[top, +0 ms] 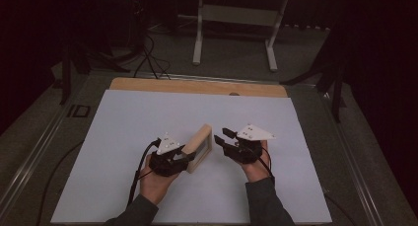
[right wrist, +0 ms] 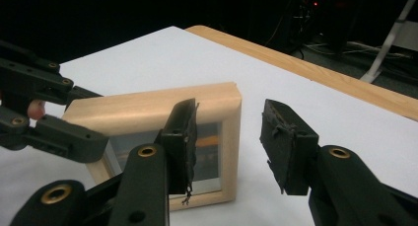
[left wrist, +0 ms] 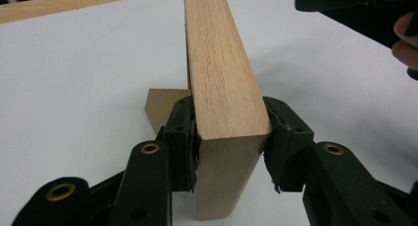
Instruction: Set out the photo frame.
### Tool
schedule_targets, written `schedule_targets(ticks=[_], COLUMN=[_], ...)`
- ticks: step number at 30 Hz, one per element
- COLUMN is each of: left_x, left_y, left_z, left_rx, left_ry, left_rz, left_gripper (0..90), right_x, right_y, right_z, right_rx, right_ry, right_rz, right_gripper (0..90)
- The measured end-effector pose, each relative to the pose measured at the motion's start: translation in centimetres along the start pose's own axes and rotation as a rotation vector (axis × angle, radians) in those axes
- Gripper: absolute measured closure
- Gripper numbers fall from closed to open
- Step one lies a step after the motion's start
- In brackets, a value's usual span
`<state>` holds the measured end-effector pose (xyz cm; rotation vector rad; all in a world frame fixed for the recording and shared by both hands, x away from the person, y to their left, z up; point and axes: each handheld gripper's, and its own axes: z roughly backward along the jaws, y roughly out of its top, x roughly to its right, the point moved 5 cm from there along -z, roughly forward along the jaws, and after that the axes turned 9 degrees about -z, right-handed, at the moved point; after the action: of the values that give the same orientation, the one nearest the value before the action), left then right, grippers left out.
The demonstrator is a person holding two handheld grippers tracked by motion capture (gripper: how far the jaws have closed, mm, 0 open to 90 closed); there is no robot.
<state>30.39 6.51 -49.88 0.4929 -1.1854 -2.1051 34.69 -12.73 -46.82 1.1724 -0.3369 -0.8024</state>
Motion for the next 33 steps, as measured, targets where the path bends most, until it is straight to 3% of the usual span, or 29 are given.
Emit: schedule_targets(ticks=[17, 33], left_x=[1.3, 3.3], left_y=[0.0, -0.1], left_z=[-0.2, -0.2], left_rx=[0.008, 0.027], left_ry=[-0.015, -0.062], left_rz=[-0.077, -0.175], left_gripper=[59.9, 59.9], right_x=[0.2, 0.3], right_y=[0.1, 0.0], right_z=[0.1, 0.2], right_rx=[0.007, 0.009], right_ry=[-0.023, -0.04], right_rz=[-0.001, 0.024], right_gripper=[60.7, 82.4])
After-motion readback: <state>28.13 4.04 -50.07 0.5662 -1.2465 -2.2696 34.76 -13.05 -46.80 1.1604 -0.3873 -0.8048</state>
